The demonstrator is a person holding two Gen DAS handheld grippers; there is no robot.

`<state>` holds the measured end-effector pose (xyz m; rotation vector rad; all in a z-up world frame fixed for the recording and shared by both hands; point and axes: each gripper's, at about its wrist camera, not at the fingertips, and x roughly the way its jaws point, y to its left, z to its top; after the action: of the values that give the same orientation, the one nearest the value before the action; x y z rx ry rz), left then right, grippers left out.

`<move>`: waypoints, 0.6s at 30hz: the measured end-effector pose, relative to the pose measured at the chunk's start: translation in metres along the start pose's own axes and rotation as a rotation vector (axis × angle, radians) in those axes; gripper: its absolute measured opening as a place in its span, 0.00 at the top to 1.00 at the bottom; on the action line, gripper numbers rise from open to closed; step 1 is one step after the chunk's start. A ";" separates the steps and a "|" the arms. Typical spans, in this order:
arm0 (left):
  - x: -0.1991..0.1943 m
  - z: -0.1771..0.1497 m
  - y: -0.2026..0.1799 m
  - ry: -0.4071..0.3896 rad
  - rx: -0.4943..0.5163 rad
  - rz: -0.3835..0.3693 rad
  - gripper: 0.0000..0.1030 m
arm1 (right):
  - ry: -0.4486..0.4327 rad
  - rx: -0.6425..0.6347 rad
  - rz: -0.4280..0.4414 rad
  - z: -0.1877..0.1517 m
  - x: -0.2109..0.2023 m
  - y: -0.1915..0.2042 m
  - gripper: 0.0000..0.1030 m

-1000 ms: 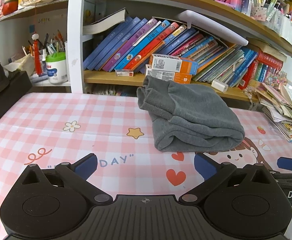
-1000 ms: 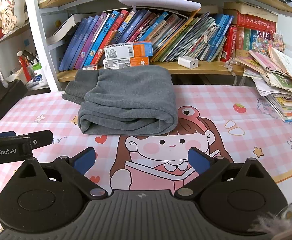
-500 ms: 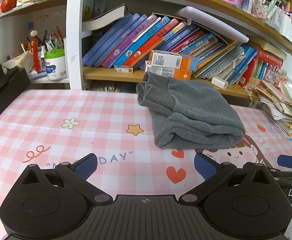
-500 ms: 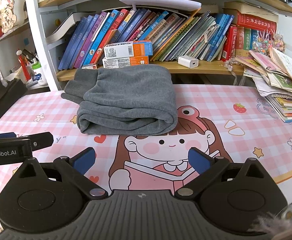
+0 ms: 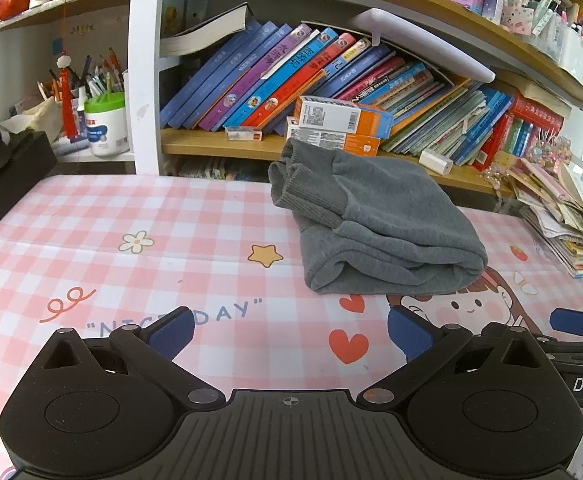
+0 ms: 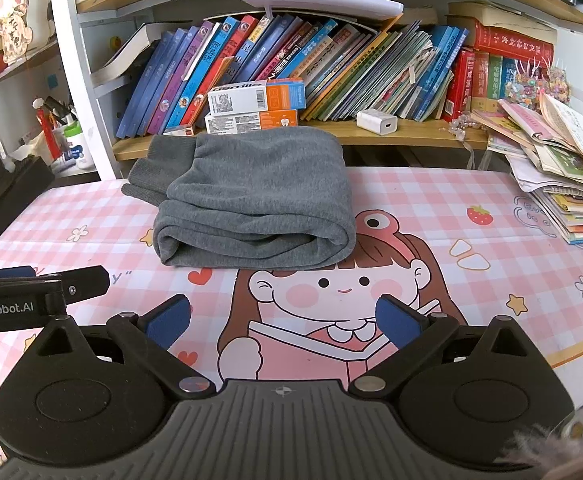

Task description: Fold clothes

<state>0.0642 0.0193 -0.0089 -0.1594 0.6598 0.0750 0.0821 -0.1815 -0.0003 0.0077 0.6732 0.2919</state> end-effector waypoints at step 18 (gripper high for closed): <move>0.003 0.000 0.002 0.011 -0.014 -0.006 0.00 | 0.014 0.001 0.003 0.000 0.003 0.000 0.03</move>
<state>0.0668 0.0210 -0.0108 -0.1750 0.6703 0.0729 0.0842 -0.1809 -0.0025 0.0074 0.6874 0.2946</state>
